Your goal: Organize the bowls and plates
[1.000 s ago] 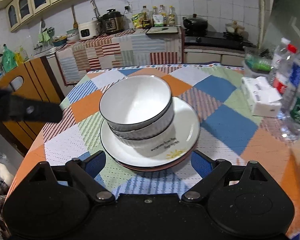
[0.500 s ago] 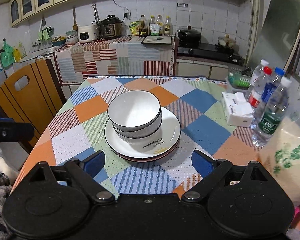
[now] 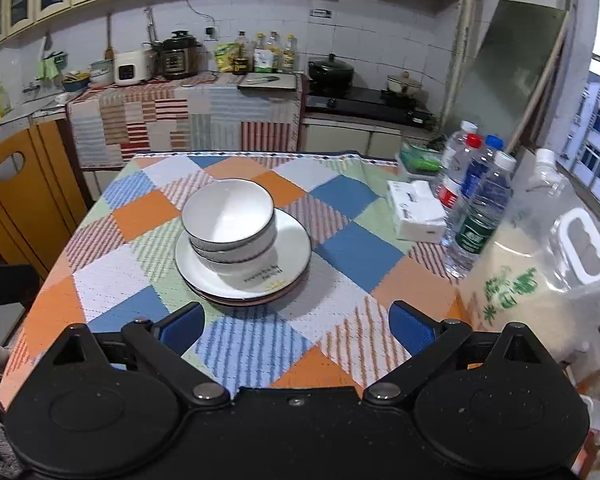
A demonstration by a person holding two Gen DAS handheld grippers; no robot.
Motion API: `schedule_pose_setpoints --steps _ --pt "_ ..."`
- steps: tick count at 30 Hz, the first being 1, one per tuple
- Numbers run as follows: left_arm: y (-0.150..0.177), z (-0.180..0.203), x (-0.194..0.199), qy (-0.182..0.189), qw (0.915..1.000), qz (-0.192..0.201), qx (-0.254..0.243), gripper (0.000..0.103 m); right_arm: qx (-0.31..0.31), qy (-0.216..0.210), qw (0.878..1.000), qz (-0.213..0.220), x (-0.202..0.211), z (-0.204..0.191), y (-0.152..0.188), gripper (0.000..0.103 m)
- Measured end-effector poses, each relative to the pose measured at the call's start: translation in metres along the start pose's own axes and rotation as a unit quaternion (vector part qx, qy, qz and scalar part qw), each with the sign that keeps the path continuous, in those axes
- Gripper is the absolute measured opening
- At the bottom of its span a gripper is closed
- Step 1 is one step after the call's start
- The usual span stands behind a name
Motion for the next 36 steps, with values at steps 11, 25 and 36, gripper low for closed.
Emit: schedule_pose_setpoints --steps 11,25,36 --pt "0.012 0.007 -0.007 -0.018 0.9998 0.004 -0.005 0.087 0.03 0.023 0.999 0.012 0.006 -0.002 0.015 0.1" --pt "0.02 0.009 -0.024 -0.036 0.9993 0.007 0.001 0.103 0.02 0.012 1.0 0.016 0.005 -0.002 0.018 0.1" --pt "0.018 0.018 -0.025 -0.056 0.9982 0.018 -0.012 0.103 0.019 0.009 1.0 0.014 0.002 -0.003 0.018 0.1"
Point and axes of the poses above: each gripper's, at about its wrist camera, not at the fingertips, and x roughly against the way its jaws point, z to its right, y to its underside, the point moved 1 cm from there along -x, roughly the way its jaws point, and after that the axes turned 3 degrees about -x, right-handed, at the moved point
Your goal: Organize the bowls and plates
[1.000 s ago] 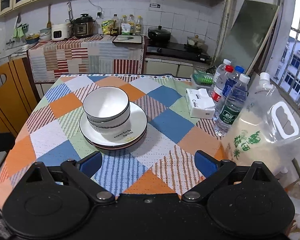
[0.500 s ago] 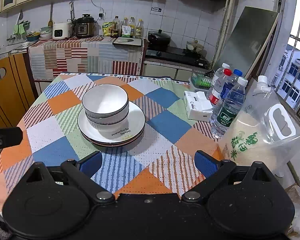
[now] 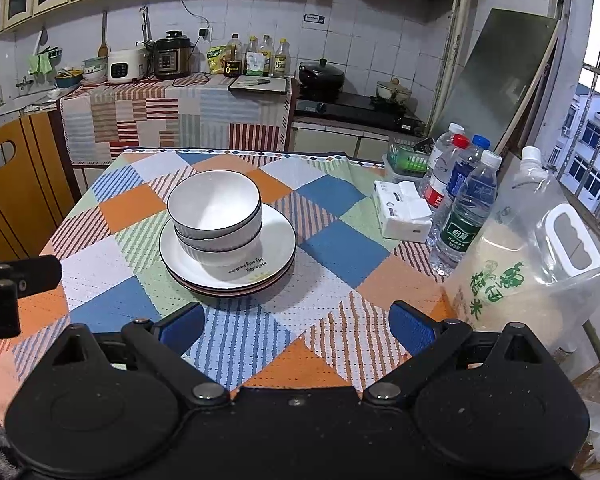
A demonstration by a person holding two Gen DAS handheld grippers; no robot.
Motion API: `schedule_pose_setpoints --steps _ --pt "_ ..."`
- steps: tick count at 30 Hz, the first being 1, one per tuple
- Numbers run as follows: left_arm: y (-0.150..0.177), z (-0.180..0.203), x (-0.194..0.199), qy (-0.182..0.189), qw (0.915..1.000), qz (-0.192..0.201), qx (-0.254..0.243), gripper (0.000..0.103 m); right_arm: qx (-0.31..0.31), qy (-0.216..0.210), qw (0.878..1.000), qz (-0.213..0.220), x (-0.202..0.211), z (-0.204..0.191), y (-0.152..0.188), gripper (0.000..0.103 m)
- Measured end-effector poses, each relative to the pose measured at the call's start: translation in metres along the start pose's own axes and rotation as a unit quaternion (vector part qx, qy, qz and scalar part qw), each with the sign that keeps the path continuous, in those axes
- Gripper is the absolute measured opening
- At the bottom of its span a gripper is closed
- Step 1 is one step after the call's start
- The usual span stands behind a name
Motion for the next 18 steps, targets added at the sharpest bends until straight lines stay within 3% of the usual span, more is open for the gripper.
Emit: schedule_pose_setpoints --steps 18 --pt "0.0028 0.003 0.0026 -0.002 1.0 -0.002 -0.009 0.103 0.001 -0.002 1.0 -0.011 -0.0067 0.0002 0.0016 0.1"
Point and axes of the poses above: each gripper's, at about its wrist camera, not at the fingertips, and x roughly against the way its jaws point, z to its right, y to its underside, the point moved 1 cm from there along -x, roughly the way its jaws point, and after that the axes turned 3 degrees about -x, right-handed, at the moved point
